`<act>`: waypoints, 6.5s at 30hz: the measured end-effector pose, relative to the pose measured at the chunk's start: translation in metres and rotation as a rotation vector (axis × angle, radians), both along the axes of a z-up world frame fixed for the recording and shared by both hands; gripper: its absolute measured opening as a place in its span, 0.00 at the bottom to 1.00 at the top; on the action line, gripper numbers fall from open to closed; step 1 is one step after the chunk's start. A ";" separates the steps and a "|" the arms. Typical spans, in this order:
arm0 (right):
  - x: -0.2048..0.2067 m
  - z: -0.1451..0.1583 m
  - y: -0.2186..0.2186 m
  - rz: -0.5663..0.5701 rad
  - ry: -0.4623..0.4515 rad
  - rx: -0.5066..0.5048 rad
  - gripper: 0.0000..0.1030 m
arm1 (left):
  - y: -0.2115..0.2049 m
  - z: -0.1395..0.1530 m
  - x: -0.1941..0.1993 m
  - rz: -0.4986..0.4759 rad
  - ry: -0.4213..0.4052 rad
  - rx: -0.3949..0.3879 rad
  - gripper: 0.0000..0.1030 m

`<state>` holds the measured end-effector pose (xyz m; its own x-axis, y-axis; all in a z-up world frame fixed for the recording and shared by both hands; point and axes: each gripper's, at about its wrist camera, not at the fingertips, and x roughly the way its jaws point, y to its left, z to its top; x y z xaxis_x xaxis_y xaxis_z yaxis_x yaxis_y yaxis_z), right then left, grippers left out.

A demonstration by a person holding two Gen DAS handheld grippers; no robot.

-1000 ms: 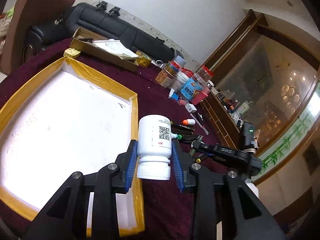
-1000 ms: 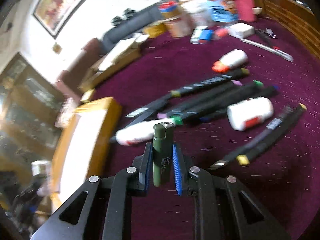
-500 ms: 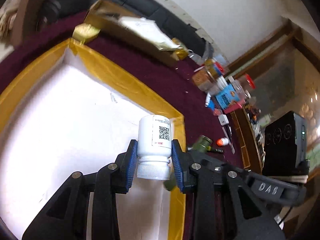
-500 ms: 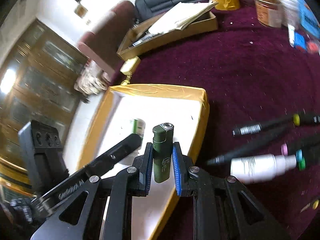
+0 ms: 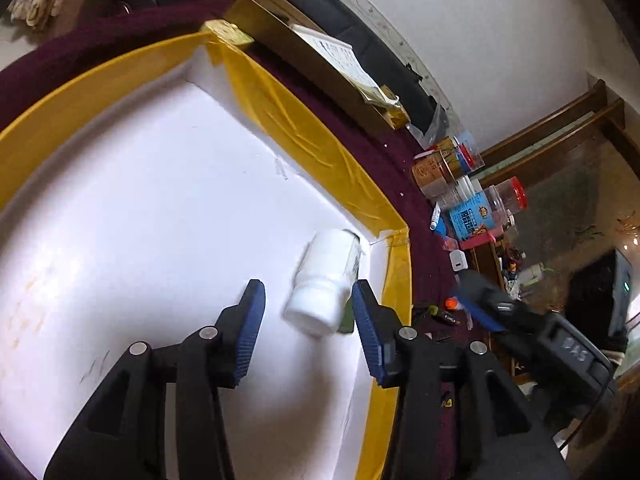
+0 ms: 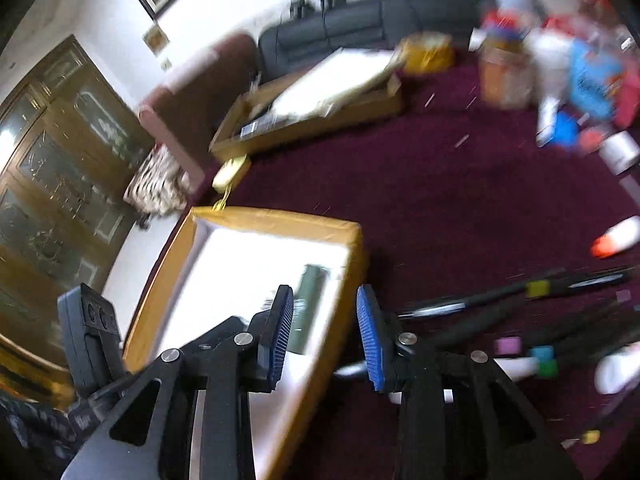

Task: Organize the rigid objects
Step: 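Release the green tube into the tray with the right gripper, then grasp the white spray bottle with the left gripper, then place the spray bottle in the tray while the right gripper carries the white medicine bottle there, then grasp a black marker with the left gripper, then lift the black marker with the left gripper while the right gripper grasps another black marker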

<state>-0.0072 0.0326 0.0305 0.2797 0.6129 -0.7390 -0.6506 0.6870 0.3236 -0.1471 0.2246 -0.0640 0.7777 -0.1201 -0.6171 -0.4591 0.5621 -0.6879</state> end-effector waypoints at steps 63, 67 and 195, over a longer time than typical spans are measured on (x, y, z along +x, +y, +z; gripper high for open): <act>0.062 -0.076 -0.295 -0.557 0.047 0.265 0.95 | -0.207 0.068 0.007 -0.396 -0.088 0.344 0.26; 0.062 -0.071 -0.289 -0.547 0.037 0.202 0.95 | -0.200 0.076 -0.010 -0.385 -0.125 0.328 0.26; 0.056 -0.067 -0.290 -0.475 -0.021 0.256 0.63 | -0.206 0.034 0.067 -0.400 0.109 0.460 0.12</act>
<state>0.0490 -0.2574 -0.0363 0.5831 0.5753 -0.5736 -0.2961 0.8080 0.5094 -0.0805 0.0185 -0.0305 0.6571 -0.0925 -0.7481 -0.2050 0.9331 -0.2954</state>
